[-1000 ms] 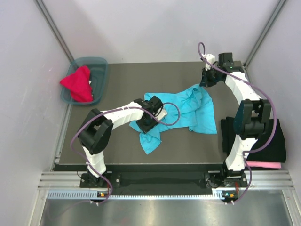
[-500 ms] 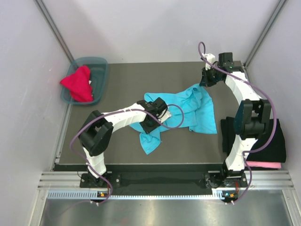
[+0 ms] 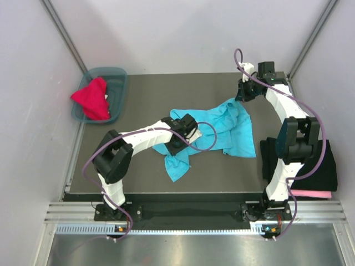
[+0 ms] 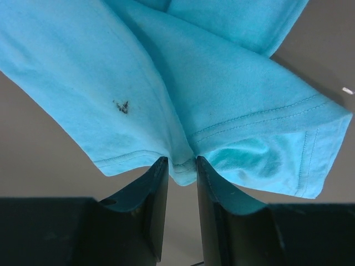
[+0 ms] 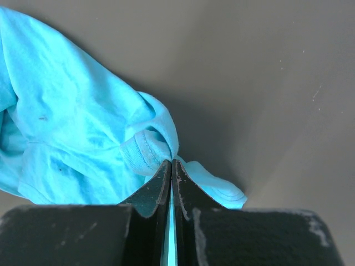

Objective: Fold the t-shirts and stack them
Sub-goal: Flatten the tshirt out

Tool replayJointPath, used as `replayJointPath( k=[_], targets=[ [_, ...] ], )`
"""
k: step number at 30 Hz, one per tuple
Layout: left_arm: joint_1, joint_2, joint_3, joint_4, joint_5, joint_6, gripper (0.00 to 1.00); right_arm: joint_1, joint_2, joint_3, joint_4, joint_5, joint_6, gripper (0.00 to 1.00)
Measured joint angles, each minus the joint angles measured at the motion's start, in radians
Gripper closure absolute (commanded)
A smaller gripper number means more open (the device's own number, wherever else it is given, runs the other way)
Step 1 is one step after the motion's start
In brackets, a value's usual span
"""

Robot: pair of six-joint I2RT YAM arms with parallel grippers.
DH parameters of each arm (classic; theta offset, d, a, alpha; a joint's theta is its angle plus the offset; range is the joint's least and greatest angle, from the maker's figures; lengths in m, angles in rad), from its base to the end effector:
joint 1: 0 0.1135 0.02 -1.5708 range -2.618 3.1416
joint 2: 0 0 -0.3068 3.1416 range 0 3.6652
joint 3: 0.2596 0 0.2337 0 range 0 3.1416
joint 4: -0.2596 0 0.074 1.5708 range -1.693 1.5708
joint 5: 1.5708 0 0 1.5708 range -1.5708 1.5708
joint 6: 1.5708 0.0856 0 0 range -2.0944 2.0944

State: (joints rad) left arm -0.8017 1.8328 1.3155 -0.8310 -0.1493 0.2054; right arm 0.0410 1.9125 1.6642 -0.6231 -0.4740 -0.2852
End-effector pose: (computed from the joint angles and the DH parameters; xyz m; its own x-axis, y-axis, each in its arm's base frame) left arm 0.2598 -0.2501 0.1955 -0.5238 0.8312 -0.1864 0.8116 0.5534 0.1870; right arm 0.4512 0.0576 0.2903 -0.6408 -0.2768 -0.7160 -0.5318 0.8327 0.1541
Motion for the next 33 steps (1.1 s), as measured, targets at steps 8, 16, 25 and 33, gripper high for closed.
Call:
replayJointPath(
  k=[8,16,25,33],
  targets=[
    [-0.014,-0.005,0.000,-0.003,0.004,0.006,0.73,0.000,0.000,0.000,0.008,0.000,0.002,1.00],
    [-0.017,-0.005,-0.010,-0.002,0.010,0.009,0.70,0.000,0.000,-0.002,0.011,0.000,0.002,1.00],
    [-0.017,-0.005,-0.029,-0.002,0.014,0.020,0.85,0.000,0.000,-0.002,0.017,0.000,0.010,1.00],
    [-0.016,-0.012,-0.029,-0.004,-0.005,0.040,1.00,0.000,0.000,0.000,0.017,0.000,0.016,1.00]
  ],
)
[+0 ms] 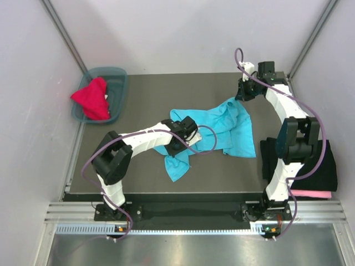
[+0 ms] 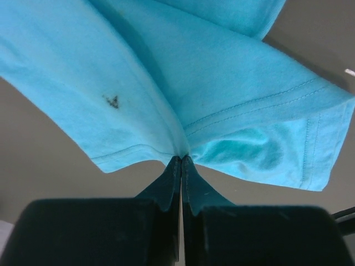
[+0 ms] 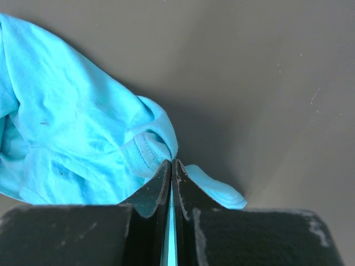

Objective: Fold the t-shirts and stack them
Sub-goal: Flatten the tshirt out

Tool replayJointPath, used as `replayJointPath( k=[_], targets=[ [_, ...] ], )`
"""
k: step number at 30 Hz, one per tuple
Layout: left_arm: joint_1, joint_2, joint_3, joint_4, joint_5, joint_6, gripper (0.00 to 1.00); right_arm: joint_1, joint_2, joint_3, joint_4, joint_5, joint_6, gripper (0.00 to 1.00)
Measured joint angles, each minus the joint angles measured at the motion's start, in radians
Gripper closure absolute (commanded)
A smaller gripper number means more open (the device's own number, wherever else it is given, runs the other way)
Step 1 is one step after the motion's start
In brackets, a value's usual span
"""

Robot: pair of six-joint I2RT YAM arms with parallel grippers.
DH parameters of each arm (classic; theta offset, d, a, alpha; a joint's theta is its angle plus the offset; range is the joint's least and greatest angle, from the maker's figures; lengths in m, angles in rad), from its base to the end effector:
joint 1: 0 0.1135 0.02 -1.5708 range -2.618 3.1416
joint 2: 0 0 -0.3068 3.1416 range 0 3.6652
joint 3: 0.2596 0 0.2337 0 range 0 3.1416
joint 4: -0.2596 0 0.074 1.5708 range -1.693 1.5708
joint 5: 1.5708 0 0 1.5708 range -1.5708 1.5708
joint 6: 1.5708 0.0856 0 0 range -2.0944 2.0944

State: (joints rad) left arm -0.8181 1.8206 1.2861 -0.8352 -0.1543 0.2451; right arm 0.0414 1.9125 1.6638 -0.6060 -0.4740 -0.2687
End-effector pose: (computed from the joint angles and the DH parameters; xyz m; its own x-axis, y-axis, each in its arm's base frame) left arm 0.2505 -0.2482 0.1920 -0.4799 0.8631 -0.1572 0.8418 0.5035 0.1946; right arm 0.4531 0.0579 0.2918 -0.6374 -0.2628 -0.7243 -0.5242 0.8369 0.1577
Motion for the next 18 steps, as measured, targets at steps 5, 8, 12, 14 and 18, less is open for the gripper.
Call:
replayJointPath(
  k=[5,8,12,14,18],
  targets=[
    [0.027,-0.045,0.007,0.006,-0.057,0.035,1.00,-0.002,0.002,0.021,-0.003,0.010,0.000,1.00],
    [0.092,-0.064,0.034,0.028,-0.110,0.074,1.00,-0.005,0.021,0.055,0.000,0.023,-0.007,1.00],
    [0.215,-0.028,0.146,0.057,-0.177,0.126,1.00,-0.013,0.093,0.110,0.015,0.047,-0.024,1.00],
    [0.268,0.037,0.260,0.061,-0.192,0.135,1.00,-0.017,0.156,0.156,0.019,0.066,-0.036,1.00],
    [0.345,0.216,0.519,0.071,-0.206,0.142,1.00,-0.024,0.263,0.212,0.032,0.112,-0.058,0.77]
  ],
)
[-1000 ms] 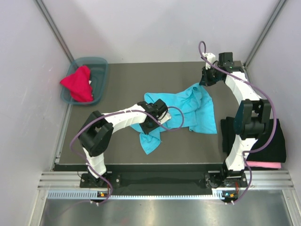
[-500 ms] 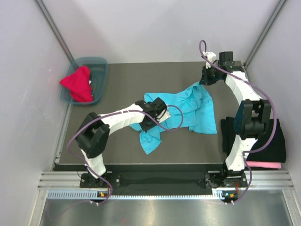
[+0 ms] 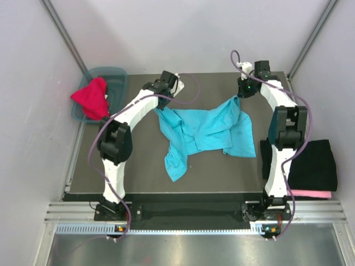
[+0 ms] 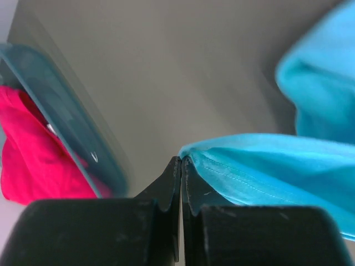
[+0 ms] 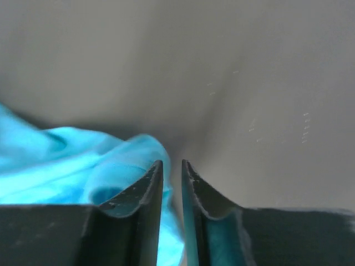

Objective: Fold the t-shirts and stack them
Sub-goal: Flatten the tshirt out

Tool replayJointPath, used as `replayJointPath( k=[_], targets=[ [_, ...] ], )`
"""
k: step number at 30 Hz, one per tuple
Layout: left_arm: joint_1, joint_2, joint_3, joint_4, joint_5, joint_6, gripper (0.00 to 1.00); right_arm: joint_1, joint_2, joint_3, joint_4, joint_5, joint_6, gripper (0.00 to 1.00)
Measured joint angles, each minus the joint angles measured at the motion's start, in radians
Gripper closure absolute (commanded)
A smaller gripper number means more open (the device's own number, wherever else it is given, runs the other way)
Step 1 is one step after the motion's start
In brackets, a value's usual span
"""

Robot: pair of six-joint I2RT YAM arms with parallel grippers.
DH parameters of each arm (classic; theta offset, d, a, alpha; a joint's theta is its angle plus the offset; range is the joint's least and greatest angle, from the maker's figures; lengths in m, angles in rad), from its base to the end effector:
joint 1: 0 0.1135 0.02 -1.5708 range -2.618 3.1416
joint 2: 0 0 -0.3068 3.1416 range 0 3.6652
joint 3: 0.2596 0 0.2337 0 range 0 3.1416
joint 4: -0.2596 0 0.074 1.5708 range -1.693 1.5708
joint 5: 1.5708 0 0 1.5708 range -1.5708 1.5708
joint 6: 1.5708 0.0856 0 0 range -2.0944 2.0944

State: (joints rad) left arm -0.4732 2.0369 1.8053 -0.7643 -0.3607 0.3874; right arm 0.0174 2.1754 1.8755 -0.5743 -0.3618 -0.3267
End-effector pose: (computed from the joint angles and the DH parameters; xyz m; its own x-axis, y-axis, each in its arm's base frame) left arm 0.4368 -0.1897 0.2648 -0.5951 0.7018 -0.3916 0.5189 0.7076 0.4797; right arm 0.5261 0.0395 0.2383 -0.6483 -0.3115 -0.6948 -0.4766 0.8776 0.0512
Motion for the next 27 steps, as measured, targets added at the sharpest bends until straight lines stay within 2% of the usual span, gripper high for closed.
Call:
replayJointPath(
  k=[1,2,4,10,14,18,22,27],
  targets=[
    [0.010,0.040,0.048,0.001,-0.004,0.001,1.00,0.000,0.019,0.012,0.000,0.018,-0.004,0.72],
    [0.016,0.077,0.089,-0.001,-0.008,0.002,1.00,-0.002,0.033,0.022,0.003,0.034,-0.006,0.60],
    [0.019,0.137,0.153,-0.012,-0.021,0.006,1.00,-0.012,0.051,0.041,0.007,0.063,-0.009,0.53],
    [0.018,0.289,0.347,-0.026,-0.073,0.019,1.00,-0.113,0.011,0.042,0.002,-0.022,-0.113,0.55],
    [0.018,0.296,0.369,-0.030,-0.108,0.035,1.00,-0.161,-0.137,-0.055,-0.162,-0.142,-0.438,0.58],
    [0.019,0.296,0.369,-0.032,-0.127,0.039,1.00,-0.100,-0.227,-0.135,-0.413,-0.208,-0.757,0.64],
    [0.021,0.296,0.369,-0.034,-0.127,0.042,1.00,-0.033,-0.142,-0.111,-0.621,-0.262,-0.903,0.64],
    [0.022,0.296,0.369,-0.042,-0.126,0.042,1.00,0.026,-0.024,-0.110,-0.687,-0.282,-0.961,0.61]
  ],
)
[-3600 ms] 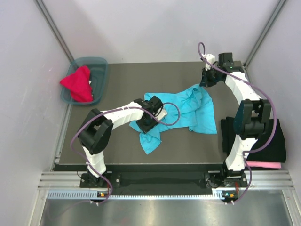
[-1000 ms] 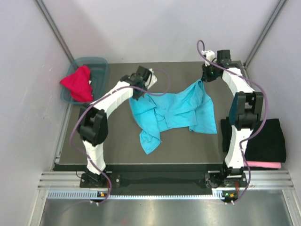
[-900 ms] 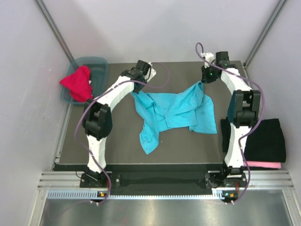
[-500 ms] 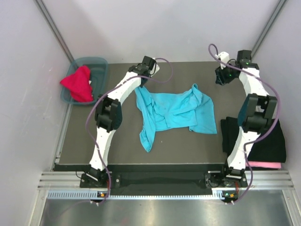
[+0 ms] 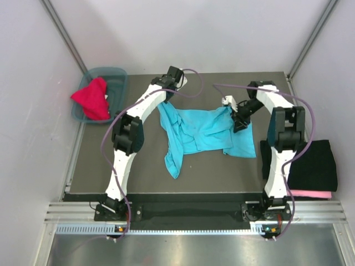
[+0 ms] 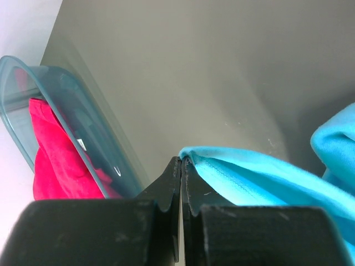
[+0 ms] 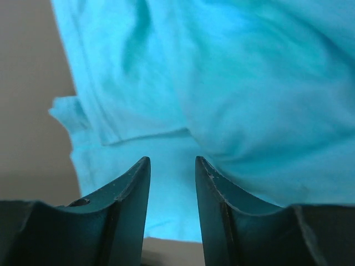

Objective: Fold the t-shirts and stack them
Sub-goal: Flatten the tshirt out

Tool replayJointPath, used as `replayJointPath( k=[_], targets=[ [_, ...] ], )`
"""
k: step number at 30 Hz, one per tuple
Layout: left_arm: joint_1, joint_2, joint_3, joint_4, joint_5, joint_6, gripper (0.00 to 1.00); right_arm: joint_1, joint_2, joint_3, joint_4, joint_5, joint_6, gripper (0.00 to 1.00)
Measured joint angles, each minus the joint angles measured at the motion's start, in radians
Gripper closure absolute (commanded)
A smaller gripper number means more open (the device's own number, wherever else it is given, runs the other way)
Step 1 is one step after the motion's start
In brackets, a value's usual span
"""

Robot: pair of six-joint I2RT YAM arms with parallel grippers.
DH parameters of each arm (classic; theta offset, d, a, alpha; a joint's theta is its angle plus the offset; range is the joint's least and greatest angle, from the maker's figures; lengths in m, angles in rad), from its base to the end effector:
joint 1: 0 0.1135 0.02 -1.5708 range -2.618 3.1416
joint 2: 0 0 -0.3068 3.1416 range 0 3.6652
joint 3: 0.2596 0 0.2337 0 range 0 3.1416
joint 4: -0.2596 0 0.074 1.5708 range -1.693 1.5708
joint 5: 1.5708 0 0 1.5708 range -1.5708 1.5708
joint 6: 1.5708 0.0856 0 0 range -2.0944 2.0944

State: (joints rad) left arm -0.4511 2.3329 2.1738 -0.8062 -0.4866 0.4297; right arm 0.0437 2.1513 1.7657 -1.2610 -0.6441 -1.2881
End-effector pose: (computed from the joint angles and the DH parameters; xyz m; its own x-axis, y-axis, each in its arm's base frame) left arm 0.5120 -0.2036 0.2358 -0.6119 0.7056 -0.3573 0.4408 0.6793 0.5866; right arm 0.4067 0.0692 0.1986 -0.2880 -0.7812 -0.5539 -0.9537 0.1816 0.2397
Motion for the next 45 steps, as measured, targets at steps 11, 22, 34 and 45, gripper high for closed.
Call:
replayJointPath(
  k=[11,22,34,45],
  targets=[
    [0.021,0.000,-0.039,-0.014,0.026,-0.003,1.00,0.169,-0.108,-0.188,-0.058,0.064,-0.211,0.62],
    [0.028,0.000,-0.059,-0.018,0.037,-0.034,1.00,0.167,-0.394,-0.423,0.028,0.177,-0.589,0.62],
    [0.028,0.000,-0.067,-0.019,0.045,-0.039,1.00,0.172,-0.317,-0.442,0.137,0.191,-0.640,0.63],
    [0.028,0.000,-0.067,-0.019,0.045,-0.039,1.00,0.174,-0.303,-0.457,0.142,0.204,-0.658,0.63]
  ],
)
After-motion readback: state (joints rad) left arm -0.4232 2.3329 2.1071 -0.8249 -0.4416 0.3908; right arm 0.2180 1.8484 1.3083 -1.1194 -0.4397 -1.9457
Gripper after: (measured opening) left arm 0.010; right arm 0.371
